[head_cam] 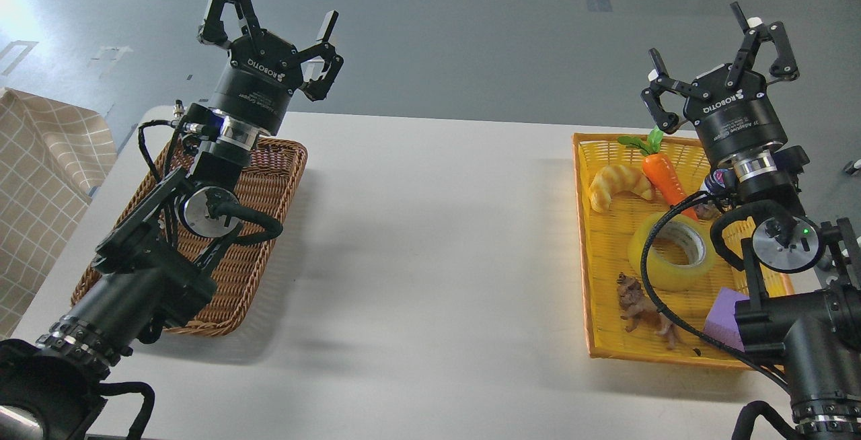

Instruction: Place and transfer tape with both arms

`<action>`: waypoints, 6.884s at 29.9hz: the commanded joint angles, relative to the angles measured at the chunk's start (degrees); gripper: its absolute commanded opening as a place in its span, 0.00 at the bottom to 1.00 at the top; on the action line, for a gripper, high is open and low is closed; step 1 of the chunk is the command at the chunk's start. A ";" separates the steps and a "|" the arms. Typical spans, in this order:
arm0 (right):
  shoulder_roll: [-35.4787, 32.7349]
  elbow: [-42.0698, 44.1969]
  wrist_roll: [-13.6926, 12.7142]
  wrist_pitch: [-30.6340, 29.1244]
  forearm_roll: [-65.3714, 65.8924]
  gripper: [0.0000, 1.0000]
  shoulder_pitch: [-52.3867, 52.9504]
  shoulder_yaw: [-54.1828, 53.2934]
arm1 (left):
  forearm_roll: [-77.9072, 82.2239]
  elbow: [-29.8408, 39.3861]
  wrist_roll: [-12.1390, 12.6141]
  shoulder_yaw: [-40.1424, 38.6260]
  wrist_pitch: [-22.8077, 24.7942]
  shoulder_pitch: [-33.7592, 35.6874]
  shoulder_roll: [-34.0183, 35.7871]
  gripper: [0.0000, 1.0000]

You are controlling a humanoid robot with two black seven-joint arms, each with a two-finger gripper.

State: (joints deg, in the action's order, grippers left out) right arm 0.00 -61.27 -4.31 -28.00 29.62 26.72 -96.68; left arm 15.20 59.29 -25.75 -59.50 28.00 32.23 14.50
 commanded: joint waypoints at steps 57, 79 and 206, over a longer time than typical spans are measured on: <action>-34.35 -5.61 -0.44 0.00 24.94 0.99 13.19 33.22 | 0.01 1.53 0.00 0.00 0.00 0.37 0.61 0.98; -49.57 -16.69 -1.76 0.00 42.44 0.99 13.80 53.25 | 0.01 1.53 0.00 -0.09 0.00 0.37 1.32 0.98; -33.94 -17.58 -3.52 0.00 70.31 0.00 24.08 56.32 | 0.01 1.62 0.00 -0.88 0.00 -0.42 1.58 0.98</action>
State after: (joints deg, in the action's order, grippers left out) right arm -36.77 -79.70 -7.73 -28.00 99.70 48.83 -43.98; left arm 15.19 60.90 -25.66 -60.37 28.00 31.84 16.10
